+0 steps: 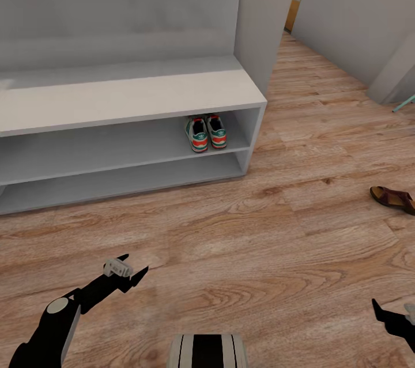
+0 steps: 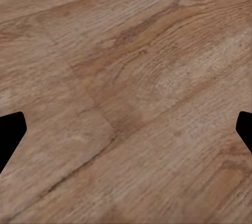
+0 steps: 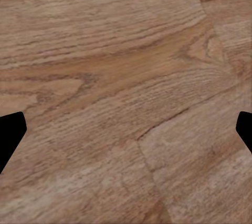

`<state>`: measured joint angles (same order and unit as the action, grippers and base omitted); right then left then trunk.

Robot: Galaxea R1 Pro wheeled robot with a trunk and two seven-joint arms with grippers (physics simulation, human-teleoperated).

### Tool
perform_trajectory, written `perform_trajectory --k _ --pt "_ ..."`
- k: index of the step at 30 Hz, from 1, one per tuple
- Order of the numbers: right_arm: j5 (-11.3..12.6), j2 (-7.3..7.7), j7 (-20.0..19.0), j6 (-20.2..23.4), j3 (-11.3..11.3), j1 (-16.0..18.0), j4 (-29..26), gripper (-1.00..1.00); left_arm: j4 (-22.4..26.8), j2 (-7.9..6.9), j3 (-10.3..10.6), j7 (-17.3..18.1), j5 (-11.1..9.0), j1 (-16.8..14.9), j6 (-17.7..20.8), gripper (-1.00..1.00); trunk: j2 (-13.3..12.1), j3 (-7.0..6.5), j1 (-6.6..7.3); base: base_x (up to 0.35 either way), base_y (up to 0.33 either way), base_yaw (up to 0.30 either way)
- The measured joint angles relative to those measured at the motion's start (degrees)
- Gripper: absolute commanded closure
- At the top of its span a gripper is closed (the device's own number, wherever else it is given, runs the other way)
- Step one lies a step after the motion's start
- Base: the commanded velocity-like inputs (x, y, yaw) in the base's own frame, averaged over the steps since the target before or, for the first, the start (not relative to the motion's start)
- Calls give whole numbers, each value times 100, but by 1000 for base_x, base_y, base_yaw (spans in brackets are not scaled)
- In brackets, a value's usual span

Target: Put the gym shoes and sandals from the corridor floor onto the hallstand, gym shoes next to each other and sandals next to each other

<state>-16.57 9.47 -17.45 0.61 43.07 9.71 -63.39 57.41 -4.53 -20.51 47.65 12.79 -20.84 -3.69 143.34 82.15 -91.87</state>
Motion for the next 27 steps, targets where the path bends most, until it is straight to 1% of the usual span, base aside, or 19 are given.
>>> perform_trajectory --k 10,14,18,24,25,27 --pt "-3 -35 4 -7 1 -3 -17 -100 -76 43 22 -11 17 1 0 -100 0 0 0 0 0 0" --pt "-4 -38 4 -8 5 -6 -25 -100 -125 59 91 -18 19 0 0 -100 0 0 0 0 0 0" --pt "-1 -41 0 -7 -3 -11 -27 -100 -176 83 220 -25 21 1 -1 -100 0 0 0 0 0 0" --pt "6 -46 6 -26 -77 -18 -27 -100 -197 90 268 -27 21 1 0 -100 0 0 0 0 0 -8" --pt "26 -103 20 -112 -99 -27 -28 -100 -202 92 283 -32 22 0 0 -100 0 0 0 0 0 -86" --pt "29 -150 30 -140 -97 -27 -27 -100 -203 92 287 -34 22 0 0 -100 0 0 0 0 0 -136"
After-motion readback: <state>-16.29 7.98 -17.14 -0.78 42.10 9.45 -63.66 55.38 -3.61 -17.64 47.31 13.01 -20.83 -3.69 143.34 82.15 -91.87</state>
